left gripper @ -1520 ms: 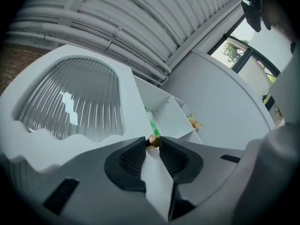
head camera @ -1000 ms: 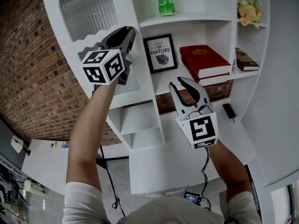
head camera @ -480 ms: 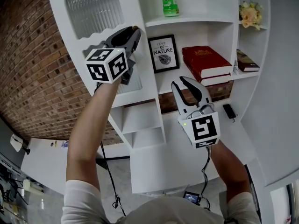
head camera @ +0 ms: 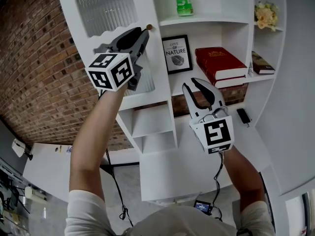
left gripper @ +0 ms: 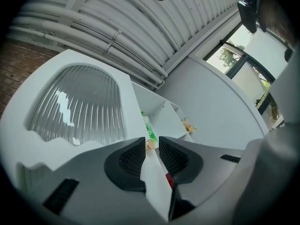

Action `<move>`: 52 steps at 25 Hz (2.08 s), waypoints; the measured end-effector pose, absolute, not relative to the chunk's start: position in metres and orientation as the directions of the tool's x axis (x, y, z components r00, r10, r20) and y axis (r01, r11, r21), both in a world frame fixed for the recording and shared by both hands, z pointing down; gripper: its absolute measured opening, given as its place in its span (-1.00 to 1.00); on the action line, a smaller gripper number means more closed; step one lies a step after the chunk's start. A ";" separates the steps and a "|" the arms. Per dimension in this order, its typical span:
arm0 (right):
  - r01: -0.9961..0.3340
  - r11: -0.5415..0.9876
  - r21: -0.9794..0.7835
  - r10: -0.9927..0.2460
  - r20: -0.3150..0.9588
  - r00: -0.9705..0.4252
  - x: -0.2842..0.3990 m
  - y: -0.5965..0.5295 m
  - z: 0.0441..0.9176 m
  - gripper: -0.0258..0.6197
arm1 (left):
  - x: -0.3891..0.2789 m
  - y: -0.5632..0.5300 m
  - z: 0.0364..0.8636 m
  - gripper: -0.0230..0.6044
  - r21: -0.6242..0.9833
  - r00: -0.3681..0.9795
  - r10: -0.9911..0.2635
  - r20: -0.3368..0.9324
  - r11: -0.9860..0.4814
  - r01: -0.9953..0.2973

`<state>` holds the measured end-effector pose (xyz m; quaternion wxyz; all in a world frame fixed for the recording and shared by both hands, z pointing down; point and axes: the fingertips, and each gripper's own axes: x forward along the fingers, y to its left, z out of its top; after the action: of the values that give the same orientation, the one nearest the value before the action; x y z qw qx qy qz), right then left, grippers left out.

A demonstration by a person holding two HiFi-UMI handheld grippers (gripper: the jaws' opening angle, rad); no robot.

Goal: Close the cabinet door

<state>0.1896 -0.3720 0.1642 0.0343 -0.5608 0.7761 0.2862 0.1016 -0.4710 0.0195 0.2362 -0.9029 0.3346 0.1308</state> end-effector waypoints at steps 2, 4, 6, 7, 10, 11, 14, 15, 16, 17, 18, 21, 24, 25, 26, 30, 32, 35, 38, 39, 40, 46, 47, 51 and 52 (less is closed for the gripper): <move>-0.891 0.204 0.404 -0.849 -0.381 -0.367 0.187 -0.370 0.162 -0.58 | 0.096 -0.465 0.020 -0.64 -0.339 0.743 -0.539 -0.397 -0.666 -0.665; -0.892 0.200 0.405 -0.847 -0.386 -0.365 0.184 -0.367 0.159 -0.58 | 0.090 -0.460 0.020 -0.64 -0.335 0.743 -0.537 -0.400 -0.669 -0.664; -0.892 0.194 0.407 -0.846 -0.392 -0.362 0.182 -0.365 0.156 -0.58 | 0.084 -0.455 0.020 -0.64 -0.332 0.743 -0.535 -0.403 -0.671 -0.663; -0.893 0.189 0.408 -0.845 -0.396 -0.360 0.182 -0.364 0.155 -0.59 | 0.081 -0.452 0.021 -0.64 -0.331 0.743 -0.534 -0.404 -0.672 -0.663; -0.898 0.168 0.407 -0.848 -0.406 -0.342 0.182 -0.360 0.153 -0.62 | 0.070 -0.447 0.026 -0.65 -0.323 0.741 -0.536 -0.405 -0.674 -0.664; -0.899 0.164 0.405 -0.849 -0.406 -0.337 0.182 -0.359 0.153 -0.63 | 0.067 -0.445 0.028 -0.65 -0.321 0.742 -0.535 -0.405 -0.676 -0.663; -0.901 0.156 0.404 -0.856 -0.401 -0.328 0.178 -0.355 0.154 -0.65 | 0.059 -0.436 0.033 -0.65 -0.322 0.749 -0.527 -0.401 -0.684 -0.654; -0.900 0.155 0.407 -0.857 -0.398 -0.327 0.176 -0.354 0.154 -0.65 | 0.057 -0.433 0.036 -0.65 -0.323 0.752 -0.525 -0.399 -0.687 -0.651; -0.899 0.154 0.410 -0.858 -0.395 -0.327 0.173 -0.353 0.155 -0.65 | 0.055 -0.430 0.038 -0.65 -0.324 0.755 -0.522 -0.398 -0.690 -0.647; -0.898 0.153 0.412 -0.859 -0.393 -0.327 0.171 -0.351 0.156 -0.66 | 0.053 -0.428 0.040 -0.65 -0.324 0.758 -0.519 -0.396 -0.693 -0.644; -0.898 0.151 0.413 -0.860 -0.393 -0.325 0.169 -0.350 0.156 -0.66 | 0.050 -0.425 0.041 -0.65 -0.324 0.760 -0.515 -0.396 -0.696 -0.641; -0.901 0.145 0.408 -0.861 -0.396 -0.318 0.164 -0.347 0.156 -0.66 | 0.042 -0.416 0.043 -0.65 -0.325 0.765 -0.506 -0.398 -0.701 -0.634; -0.906 0.140 0.399 -0.860 -0.404 -0.311 0.160 -0.343 0.153 -0.69 | 0.033 -0.407 0.044 -0.65 -0.329 0.768 -0.495 -0.406 -0.705 -0.628; -0.907 0.140 0.396 -0.860 -0.406 -0.310 0.159 -0.341 0.152 -0.71 | 0.030 -0.403 0.045 -0.65 -0.329 0.768 -0.493 -0.410 -0.705 -0.628; -0.909 0.141 0.393 -0.860 -0.406 -0.309 0.157 -0.340 0.152 -0.72 | 0.026 -0.400 0.046 -0.66 -0.328 0.767 -0.491 -0.414 -0.705 -0.629; -0.910 0.141 0.389 -0.860 -0.407 -0.307 0.151 -0.337 0.151 -0.75 | 0.014 -0.389 0.057 -0.66 -0.327 0.766 -0.482 -0.425 -0.708 -0.626; -0.911 0.140 0.389 -0.861 -0.406 -0.306 0.148 -0.336 0.151 -0.76 | 0.009 -0.383 0.063 -0.66 -0.319 0.767 -0.476 -0.430 -0.715 -0.622; -0.911 0.133 0.390 -0.865 -0.403 -0.299 0.144 -0.333 0.153 -0.76 | -0.003 -0.374 0.070 -0.67 -0.302 0.762 -0.470 -0.445 -0.723 -0.622; -0.915 0.131 0.382 -0.869 -0.400 -0.291 0.139 -0.331 0.153 -0.76 | -0.015 -0.367 0.079 -0.70 -0.287 0.757 -0.475 -0.449 -0.725 -0.626; -0.916 0.132 0.379 -0.870 -0.398 -0.290 0.138 -0.331 0.154 -0.76 | -0.019 -0.365 0.083 -0.70 -0.283 0.756 -0.478 -0.448 -0.726 -0.627; -0.917 0.133 0.377 -0.871 -0.397 -0.290 0.137 -0.330 0.155 -0.76 | -0.023 -0.363 0.086 -0.71 -0.279 0.754 -0.480 -0.448 -0.726 -0.628; -0.923 0.148 0.356 -0.876 -0.385 -0.289 0.133 -0.328 0.164 -0.76 | -0.038 -0.349 0.108 -0.78 -0.254 0.748 -0.492 -0.447 -0.731 -0.633; -0.923 0.151 0.353 -0.879 -0.380 -0.289 0.133 -0.328 0.166 -0.76 | -0.039 -0.347 0.111 -0.78 -0.256 0.750 -0.492 -0.442 -0.733 -0.631; -0.923 0.161 0.349 -0.886 -0.361 -0.291 0.129 -0.325 0.175 -0.76 | -0.045 -0.339 0.128 -0.81 -0.258 0.759 -0.494 -0.425 -0.737 -0.624; -0.924 0.163 0.347 -0.887 -0.358 -0.291 0.128 -0.325 0.178 -0.76 | -0.047 -0.337 0.132 -0.82 -0.249 0.757 -0.498 -0.423 -0.739 -0.626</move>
<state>0.1283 -0.3245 0.1777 0.0355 -0.5943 0.7617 0.2556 -0.0470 -0.3373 0.1321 0.1916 -0.9174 0.3065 0.1666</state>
